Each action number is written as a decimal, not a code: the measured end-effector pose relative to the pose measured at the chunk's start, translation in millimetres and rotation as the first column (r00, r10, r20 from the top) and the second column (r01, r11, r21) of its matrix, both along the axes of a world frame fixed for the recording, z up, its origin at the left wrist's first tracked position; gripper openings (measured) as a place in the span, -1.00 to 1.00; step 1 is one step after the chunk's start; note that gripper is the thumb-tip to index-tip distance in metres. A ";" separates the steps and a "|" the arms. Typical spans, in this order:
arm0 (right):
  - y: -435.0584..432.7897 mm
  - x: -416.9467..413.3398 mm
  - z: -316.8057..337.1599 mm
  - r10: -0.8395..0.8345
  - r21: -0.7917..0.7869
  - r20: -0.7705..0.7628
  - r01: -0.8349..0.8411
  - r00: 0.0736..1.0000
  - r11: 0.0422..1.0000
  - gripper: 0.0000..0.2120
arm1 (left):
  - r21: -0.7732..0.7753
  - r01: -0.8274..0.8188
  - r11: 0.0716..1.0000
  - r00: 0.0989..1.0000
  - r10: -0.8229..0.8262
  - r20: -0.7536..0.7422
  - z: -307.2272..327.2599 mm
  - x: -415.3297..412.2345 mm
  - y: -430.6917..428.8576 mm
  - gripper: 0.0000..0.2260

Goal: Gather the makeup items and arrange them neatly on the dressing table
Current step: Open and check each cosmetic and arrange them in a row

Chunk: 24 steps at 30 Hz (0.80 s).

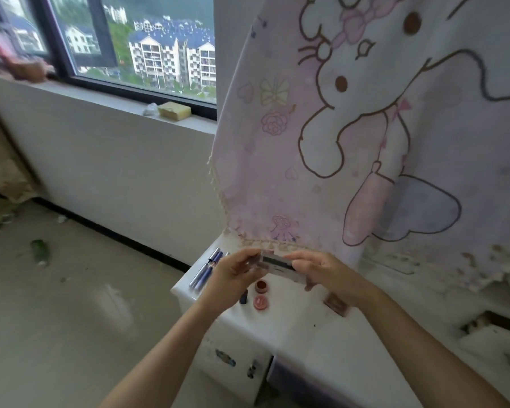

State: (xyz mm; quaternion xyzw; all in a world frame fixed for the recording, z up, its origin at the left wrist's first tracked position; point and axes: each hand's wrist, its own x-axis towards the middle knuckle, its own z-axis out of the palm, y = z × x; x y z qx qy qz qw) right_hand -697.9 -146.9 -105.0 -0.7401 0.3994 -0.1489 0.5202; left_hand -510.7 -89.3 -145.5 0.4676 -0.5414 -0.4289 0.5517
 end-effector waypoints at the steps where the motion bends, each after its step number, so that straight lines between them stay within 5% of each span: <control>1: -2.1 1.8 -0.2 -0.025 -0.007 0.003 0.025 1.000 1.000 -0.73 | 0.032 0.050 0.998 0.999 -0.049 -0.019 4.1 -1.7 -0.8 -0.65; 5: -7.4 3.1 -10.2 -0.110 -0.073 -0.003 0.110 0.994 0.991 -0.71 | 0.225 0.085 0.971 0.975 -0.035 -0.220 15.3 -12.3 -7.3 -0.54; 11: -15.3 -0.1 -13.8 -0.169 -0.193 -0.007 0.165 0.986 0.967 -0.62 | 0.321 0.043 0.946 0.987 0.010 -0.162 10.1 -10.8 -21.2 -0.40; 16: -26.2 -5.0 -3.6 -0.098 -0.197 -0.020 0.092 0.995 0.976 -0.47 | 0.281 -0.029 0.959 0.991 0.065 -0.119 16.7 -12.7 -30.3 -0.77; 20: -39.0 -11.2 8.9 0.011 -0.079 -0.016 -0.012 1.000 0.997 -0.45 | 0.269 -0.095 0.959 0.981 0.135 -0.137 12.7 -12.0 -35.2 -0.71; 24: -43.3 -8.6 15.0 0.024 -0.126 -0.067 -0.032 0.997 0.991 -0.42 | 0.262 -0.063 0.963 0.975 0.116 -0.190 14.3 -15.1 -37.5 -0.74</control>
